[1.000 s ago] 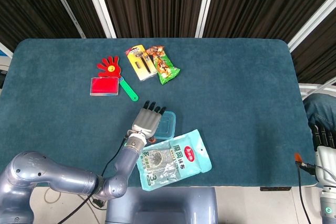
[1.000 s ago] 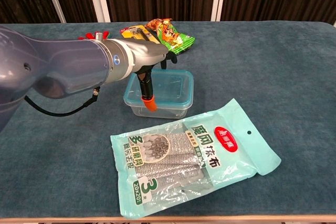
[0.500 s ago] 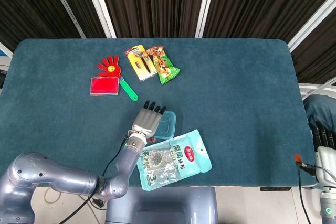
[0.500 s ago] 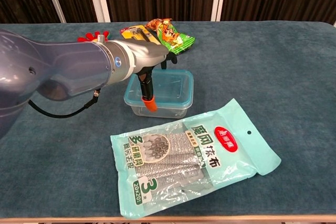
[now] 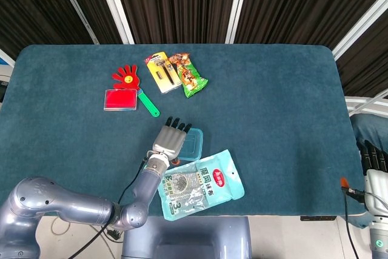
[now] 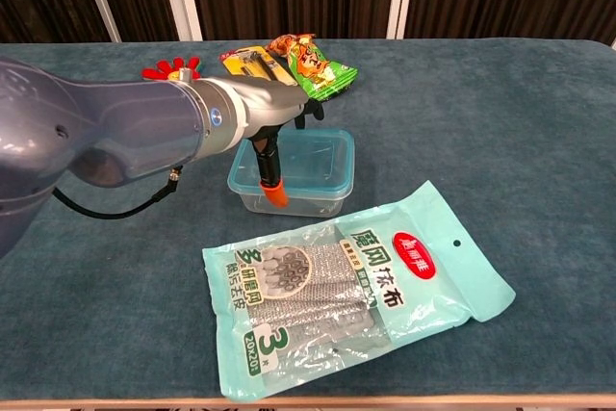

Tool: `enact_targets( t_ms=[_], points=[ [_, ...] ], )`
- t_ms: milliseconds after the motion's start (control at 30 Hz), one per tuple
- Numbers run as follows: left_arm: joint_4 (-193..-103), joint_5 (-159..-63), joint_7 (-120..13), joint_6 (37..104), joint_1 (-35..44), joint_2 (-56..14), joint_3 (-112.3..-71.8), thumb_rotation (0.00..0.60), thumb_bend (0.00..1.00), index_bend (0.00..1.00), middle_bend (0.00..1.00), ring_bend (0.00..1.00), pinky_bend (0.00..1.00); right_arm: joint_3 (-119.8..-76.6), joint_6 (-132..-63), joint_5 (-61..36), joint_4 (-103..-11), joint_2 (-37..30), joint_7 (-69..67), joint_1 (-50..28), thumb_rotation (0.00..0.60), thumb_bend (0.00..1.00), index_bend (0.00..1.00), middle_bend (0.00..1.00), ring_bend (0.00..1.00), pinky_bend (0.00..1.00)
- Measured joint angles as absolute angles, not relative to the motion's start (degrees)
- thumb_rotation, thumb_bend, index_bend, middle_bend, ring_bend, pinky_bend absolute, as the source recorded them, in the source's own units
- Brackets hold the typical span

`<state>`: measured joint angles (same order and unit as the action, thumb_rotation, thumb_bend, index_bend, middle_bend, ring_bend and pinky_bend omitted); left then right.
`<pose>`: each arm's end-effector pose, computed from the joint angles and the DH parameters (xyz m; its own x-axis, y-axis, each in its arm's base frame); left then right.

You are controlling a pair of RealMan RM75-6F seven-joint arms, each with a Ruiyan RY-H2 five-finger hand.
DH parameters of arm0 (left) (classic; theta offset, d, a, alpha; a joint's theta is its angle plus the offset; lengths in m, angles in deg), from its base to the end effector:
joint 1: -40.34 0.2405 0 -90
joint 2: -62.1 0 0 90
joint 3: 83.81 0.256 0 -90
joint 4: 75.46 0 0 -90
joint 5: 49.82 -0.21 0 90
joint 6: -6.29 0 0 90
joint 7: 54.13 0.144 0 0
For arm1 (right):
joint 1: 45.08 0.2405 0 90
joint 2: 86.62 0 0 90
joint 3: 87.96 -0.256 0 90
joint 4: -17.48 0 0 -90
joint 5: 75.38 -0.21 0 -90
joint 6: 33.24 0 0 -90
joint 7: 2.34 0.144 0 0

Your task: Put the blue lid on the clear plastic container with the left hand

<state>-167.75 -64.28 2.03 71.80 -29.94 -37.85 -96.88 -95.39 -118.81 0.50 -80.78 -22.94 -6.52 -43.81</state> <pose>-0.0200 0.3343 -0.0799 0.6305 0.3903 0.6709 0.7752 -0.3605 -0.5188 -0.3187 -0.1741 0.1725 0.3583 0.0445 0.9325 -0.9165 0.2069 0.3423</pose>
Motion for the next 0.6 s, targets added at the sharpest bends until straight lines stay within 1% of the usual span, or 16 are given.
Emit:
enact_targets(
  t_ms=[200, 467, 600],
  points=[
    [-168.4, -64.4, 2.4, 71.9, -29.9, -37.5, -97.0, 0.600, 0.09, 0.05, 0.05, 0.00, 0.00, -95.4, -118.9, 0.6, -80.7, -22.9, -6.4, -43.8, 0.600, 0.35, 0.00, 0.00, 0.00, 0.00],
    [-169.2, -64.1, 2.8, 71.7, -29.8, -36.8, -96.9, 0.600, 0.09, 0.04, 0.01, 0.00, 0.00, -95.4, -118.8, 0.6, -80.8, -23.0, -6.6, -43.8, 0.600, 0.35, 0.00, 0.00, 0.00, 0.00],
    [-170.4, -64.9, 3.1, 71.9, -29.6, -36.3, -96.4, 0.600, 0.09, 0.04, 0.01, 0.00, 0.00, -95.3, -118.8, 0.5, -80.7, -22.9, -6.7, -43.8, 0.600, 0.35, 0.00, 0.00, 0.00, 0.00]
  ],
)
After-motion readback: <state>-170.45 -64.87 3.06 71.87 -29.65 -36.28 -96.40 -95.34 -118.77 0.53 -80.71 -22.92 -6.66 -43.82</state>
